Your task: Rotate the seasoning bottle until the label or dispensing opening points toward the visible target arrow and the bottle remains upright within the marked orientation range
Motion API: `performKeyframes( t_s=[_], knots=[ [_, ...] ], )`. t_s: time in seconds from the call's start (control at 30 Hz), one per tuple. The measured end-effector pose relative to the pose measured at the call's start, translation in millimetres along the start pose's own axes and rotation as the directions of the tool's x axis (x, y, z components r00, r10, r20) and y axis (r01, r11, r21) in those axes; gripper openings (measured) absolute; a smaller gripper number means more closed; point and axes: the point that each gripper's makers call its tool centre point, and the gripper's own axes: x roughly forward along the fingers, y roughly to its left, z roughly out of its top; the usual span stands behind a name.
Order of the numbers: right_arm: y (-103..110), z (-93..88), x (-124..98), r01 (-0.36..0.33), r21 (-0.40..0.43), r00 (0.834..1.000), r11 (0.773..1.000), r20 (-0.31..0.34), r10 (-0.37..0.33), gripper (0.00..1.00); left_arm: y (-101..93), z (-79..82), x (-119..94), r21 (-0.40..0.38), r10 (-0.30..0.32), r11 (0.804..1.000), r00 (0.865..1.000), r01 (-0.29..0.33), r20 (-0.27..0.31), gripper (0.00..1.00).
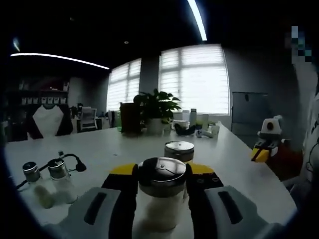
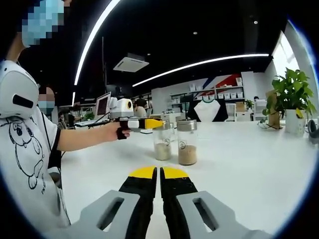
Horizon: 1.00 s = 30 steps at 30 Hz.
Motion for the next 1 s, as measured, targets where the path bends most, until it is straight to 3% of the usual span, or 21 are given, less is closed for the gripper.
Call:
performKeyframes(
  t_s=[0.07,0.27,0.57,0.8,1.0],
  knots=[
    [0.2,-0.1,0.0,0.000,-0.001,1.000,1.000,-0.002,0.000,0.00,-4.4,0.1,0.3,0.009,-0.050,0.999,0.999,0.050,-0.002,0.40],
    [0.6,0.9,-0.4,0.005,-0.001,1.000,1.000,-0.004,-0.005,0.00,-2.4,0.7,0.7,0.003,-0.120,0.993,0.993,0.120,-0.014,0.40],
    [2.1,0.5,-0.1,0.009,-0.003,1.000,1.000,-0.011,-0.009,0.00,-9.1,-1.5,-1.0,0.004,-0.236,0.972,0.971,0.236,-0.032,0.40],
    [1.7,1.6,-2.7,0.017,-0.004,1.000,1.000,-0.008,-0.017,0.00,-11.8,-3.1,-2.2,0.012,-0.219,0.976,0.975,0.219,-0.044,0.41],
    [3.3,1.7,-2.5,0.012,-0.007,1.000,1.000,-0.007,-0.012,0.00,-15.4,6.4,-4.5,-0.006,-0.171,0.985,0.985,0.171,0.007,0.54]
  ],
)
